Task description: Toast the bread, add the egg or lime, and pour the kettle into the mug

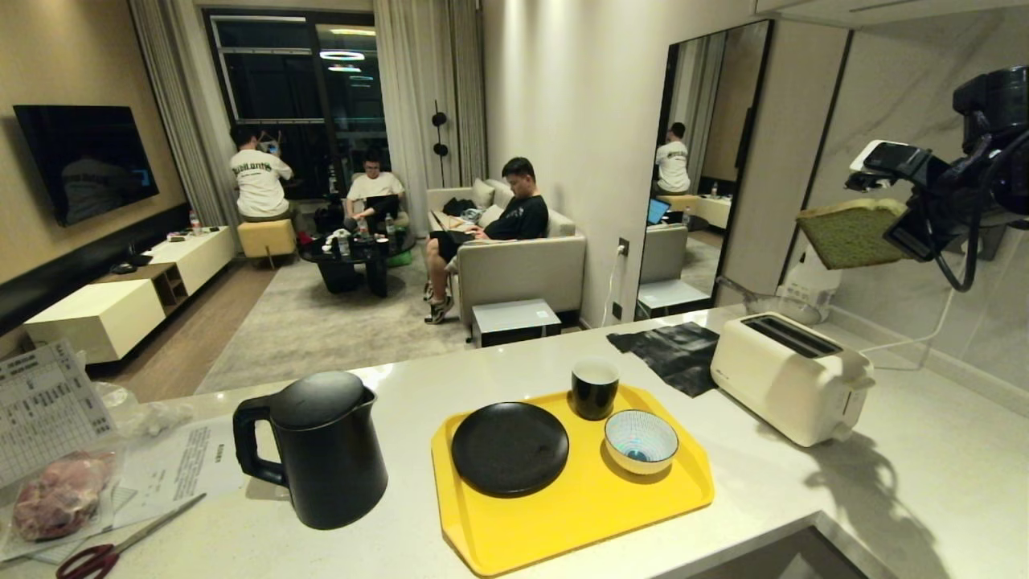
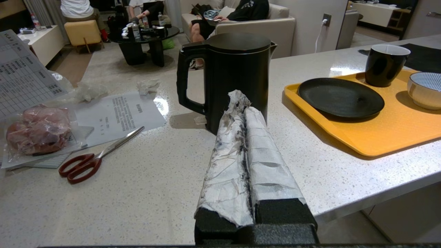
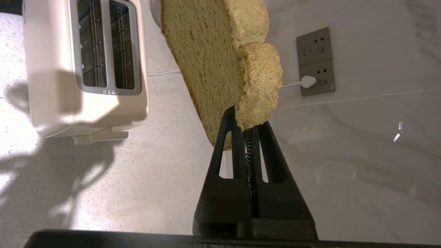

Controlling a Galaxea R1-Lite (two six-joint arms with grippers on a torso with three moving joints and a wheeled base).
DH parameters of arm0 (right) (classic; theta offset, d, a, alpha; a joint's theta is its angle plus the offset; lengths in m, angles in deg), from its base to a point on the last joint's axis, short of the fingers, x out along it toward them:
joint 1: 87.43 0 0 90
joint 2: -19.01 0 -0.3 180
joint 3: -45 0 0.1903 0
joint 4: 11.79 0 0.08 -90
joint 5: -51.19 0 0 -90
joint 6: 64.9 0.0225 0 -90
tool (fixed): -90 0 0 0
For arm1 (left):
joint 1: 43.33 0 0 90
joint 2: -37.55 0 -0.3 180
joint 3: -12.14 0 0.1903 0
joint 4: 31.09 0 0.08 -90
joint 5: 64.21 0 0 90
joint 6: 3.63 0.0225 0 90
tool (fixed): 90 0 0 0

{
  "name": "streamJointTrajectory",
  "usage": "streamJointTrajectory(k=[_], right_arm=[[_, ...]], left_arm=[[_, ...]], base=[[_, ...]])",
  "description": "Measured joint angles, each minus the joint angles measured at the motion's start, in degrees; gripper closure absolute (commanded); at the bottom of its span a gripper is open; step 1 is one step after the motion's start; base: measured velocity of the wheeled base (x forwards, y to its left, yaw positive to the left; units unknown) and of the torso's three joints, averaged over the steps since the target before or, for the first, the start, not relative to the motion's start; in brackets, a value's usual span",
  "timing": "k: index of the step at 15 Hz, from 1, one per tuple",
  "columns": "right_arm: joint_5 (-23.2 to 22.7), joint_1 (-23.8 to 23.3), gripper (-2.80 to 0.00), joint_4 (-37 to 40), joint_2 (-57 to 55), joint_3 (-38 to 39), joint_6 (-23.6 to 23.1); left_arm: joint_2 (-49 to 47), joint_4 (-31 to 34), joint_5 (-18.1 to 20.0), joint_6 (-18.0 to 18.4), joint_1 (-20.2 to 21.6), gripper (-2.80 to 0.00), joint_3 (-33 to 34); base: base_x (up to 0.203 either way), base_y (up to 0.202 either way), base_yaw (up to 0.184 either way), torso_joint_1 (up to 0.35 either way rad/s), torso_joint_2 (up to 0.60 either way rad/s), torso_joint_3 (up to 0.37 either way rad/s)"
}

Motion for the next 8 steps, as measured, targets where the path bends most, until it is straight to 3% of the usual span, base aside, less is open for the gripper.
streamJointTrajectory(k=[8], right_arm=[[0.02, -0.05, 0.0, 0.2, 3.06, 1.17, 0.0]], left_arm=[[0.0, 0.02, -0.15, -0.22, 0.0, 0.0, 0.06]], base=[[0.0, 0.0, 0.0, 0.0, 0.0, 0.0]])
